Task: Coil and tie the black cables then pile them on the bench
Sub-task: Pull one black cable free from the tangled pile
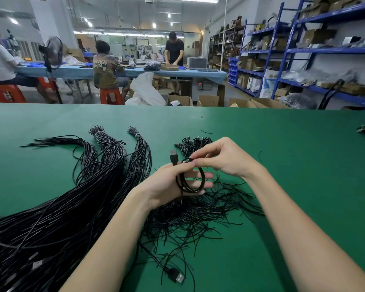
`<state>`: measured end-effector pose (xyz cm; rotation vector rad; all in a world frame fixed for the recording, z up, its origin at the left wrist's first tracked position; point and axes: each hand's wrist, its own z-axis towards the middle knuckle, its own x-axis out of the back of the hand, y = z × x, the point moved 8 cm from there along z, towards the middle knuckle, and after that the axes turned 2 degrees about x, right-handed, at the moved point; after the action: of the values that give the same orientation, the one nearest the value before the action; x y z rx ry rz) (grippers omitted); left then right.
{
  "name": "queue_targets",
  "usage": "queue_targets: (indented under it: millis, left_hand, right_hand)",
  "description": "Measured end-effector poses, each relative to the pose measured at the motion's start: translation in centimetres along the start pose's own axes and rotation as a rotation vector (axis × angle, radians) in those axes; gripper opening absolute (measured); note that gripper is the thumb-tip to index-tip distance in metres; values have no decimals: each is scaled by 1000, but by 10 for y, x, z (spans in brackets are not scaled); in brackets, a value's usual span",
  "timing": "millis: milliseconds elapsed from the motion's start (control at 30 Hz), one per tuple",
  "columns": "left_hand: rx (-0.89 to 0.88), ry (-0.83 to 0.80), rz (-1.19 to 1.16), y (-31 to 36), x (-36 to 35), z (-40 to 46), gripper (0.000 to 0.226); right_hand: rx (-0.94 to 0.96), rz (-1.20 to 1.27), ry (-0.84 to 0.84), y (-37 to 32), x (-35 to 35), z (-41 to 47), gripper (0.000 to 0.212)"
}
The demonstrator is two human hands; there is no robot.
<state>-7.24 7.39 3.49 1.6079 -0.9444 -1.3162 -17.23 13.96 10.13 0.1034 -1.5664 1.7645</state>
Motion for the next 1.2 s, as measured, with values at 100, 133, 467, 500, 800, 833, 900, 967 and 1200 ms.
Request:
queue_targets:
  millis: [100,133,467,500,800,833,900,967,1200]
  left_hand:
    - [-15,30,-55,-1,-1,2,22]
    - [-26,28,-54,-1,-2,2,22]
    - [-225,306,-223,5,27,11,27]
    - [-226,303,-243,5,28,11,27]
    - [-273,327,-310,12,31,10,29]
    - [-280,317,-324,12,31,10,31]
    - [-290,303,-346,14,29,10,34]
    - [-288,320,-358,11,29,9,35]
    - [-281,400,-339,9,33,8,43]
  right_hand:
    - [-37,16,8,3,-3,1,11]
    - [-57,7,24,4,-3,-1,12]
    - [-219,-44,75,11,-56,-38,9]
    - [-219,-37,80,12,-60,-36,5]
    - [-111,-156,349,12,-45,-31,17]
    - [-90,-165,363,11,-43,-30,17]
    - [-76,-208,379,11,-39,-29,16]
    - [-90,-272,326,13,-42,-28,13]
    - [-87,-350,171,12,-50,-28,12]
